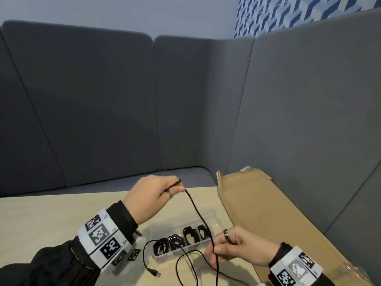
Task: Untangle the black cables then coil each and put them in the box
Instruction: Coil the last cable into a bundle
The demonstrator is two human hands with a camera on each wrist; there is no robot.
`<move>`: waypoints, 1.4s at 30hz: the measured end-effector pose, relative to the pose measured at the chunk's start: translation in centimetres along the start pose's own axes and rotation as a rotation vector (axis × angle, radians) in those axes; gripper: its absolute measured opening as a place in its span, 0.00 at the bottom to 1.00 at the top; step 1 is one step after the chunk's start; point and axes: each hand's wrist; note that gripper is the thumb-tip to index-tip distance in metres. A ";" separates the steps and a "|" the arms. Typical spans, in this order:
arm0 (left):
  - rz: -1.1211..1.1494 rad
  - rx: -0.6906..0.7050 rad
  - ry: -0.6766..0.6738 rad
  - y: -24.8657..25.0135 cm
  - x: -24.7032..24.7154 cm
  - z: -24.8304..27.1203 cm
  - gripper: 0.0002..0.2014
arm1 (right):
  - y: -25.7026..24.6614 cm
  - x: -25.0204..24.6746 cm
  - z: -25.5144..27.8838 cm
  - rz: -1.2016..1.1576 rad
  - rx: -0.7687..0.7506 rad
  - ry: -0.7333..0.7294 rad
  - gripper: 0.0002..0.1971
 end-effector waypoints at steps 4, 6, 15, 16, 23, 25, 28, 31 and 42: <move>-0.087 -0.121 -0.004 -0.3 -0.6 -0.2 0.20 | 0.3 -1.3 -0.4 0.220 -0.025 0.374 0.07; 0.025 -0.222 -0.132 -0.4 -0.8 -0.1 0.18 | -0.9 -2.1 -0.4 0.303 -0.062 0.608 0.04; 1.705 -0.193 -0.422 3.7 -0.8 0.5 0.13 | -3.8 0.6 -2.9 0.030 -0.249 0.730 0.10; 1.743 -0.245 -0.284 4.0 -0.6 -0.1 0.13 | -3.4 1.9 -3.3 -0.045 -0.226 0.599 0.10; 0.537 -0.147 0.073 0.7 1.8 -1.1 0.16 | 0.3 4.8 -2.8 -0.031 0.003 0.157 0.15; 0.256 -0.182 -0.007 -0.7 2.2 -0.9 0.18 | 0.5 3.2 -1.9 0.034 0.004 0.135 0.16; -0.073 -0.220 -0.172 -1.1 2.6 -0.5 0.22 | -0.2 0.8 -1.2 0.157 -0.007 0.165 0.12; -0.177 -0.223 -0.378 -0.6 2.6 -0.3 0.31 | -1.1 -0.8 -1.4 0.538 -0.048 0.436 0.08; 0.985 -0.129 -0.823 1.2 0.5 0.3 0.15 | -5.1 -2.0 -3.7 0.712 -0.607 1.085 0.10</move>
Point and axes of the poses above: each hand's wrist, its own z-axis away from the middle knuckle, its own x-axis out of the palm, y = z × x, and after that the axes turned 5 degrees about -x, right-handed
